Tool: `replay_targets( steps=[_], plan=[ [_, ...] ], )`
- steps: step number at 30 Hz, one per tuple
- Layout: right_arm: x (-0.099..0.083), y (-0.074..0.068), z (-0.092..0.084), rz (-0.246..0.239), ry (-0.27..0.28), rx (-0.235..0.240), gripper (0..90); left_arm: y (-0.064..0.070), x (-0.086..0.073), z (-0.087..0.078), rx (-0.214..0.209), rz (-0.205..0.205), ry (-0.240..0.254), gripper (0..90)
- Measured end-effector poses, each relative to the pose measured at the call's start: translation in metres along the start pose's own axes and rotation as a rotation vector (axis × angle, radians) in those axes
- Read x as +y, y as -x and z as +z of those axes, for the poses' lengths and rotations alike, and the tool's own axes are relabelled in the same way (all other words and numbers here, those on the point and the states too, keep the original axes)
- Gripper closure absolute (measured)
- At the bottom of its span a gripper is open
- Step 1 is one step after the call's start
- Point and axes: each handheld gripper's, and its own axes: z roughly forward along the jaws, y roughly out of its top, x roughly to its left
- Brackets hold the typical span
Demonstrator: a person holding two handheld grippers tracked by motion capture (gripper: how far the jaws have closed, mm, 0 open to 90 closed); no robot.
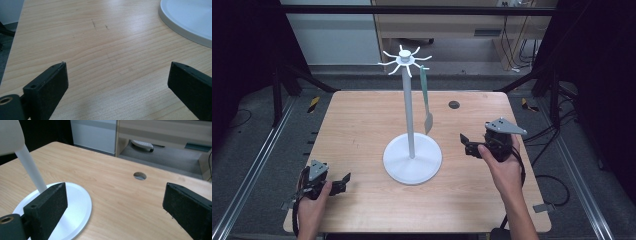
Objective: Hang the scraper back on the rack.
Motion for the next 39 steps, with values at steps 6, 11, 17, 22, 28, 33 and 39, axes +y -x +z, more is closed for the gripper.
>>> replay_targets(
  steps=[6,11,17,22,28,33,39],
  plan=[
    [-0.031,0.001,0.004,0.028,-0.043,-0.005,7.0,0.001,0.0,0.0,0.006,0.002,0.005,2.5],
    [-0.056,0.004,0.009,0.072,-0.061,-0.01,7.5,0.002,0.0,0.001,0.004,0.011,-0.006,2.4],
    [-0.079,0.006,0.017,0.111,-0.087,-0.022,7.7,0.0,-0.001,0.002,0.0,0.004,-0.003,2.4],
    [-0.092,0.006,0.027,0.113,-0.122,-0.053,8.0,-0.001,-0.001,0.002,0.001,0.007,-0.006,2.4],
    [-0.107,0.007,0.035,0.079,-0.169,-0.096,8.7,-0.001,-0.001,0.005,-0.002,0.012,-0.005,2.4],
    [-0.118,0.011,0.037,0.107,-0.202,-0.098,8.8,0.0,-0.002,0.01,0.0,0.016,-0.022,2.4],
    [-0.121,0.013,0.036,0.108,-0.229,-0.118,8.7,0.0,-0.002,0.012,-0.01,0.016,-0.047,2.4]
  ],
)
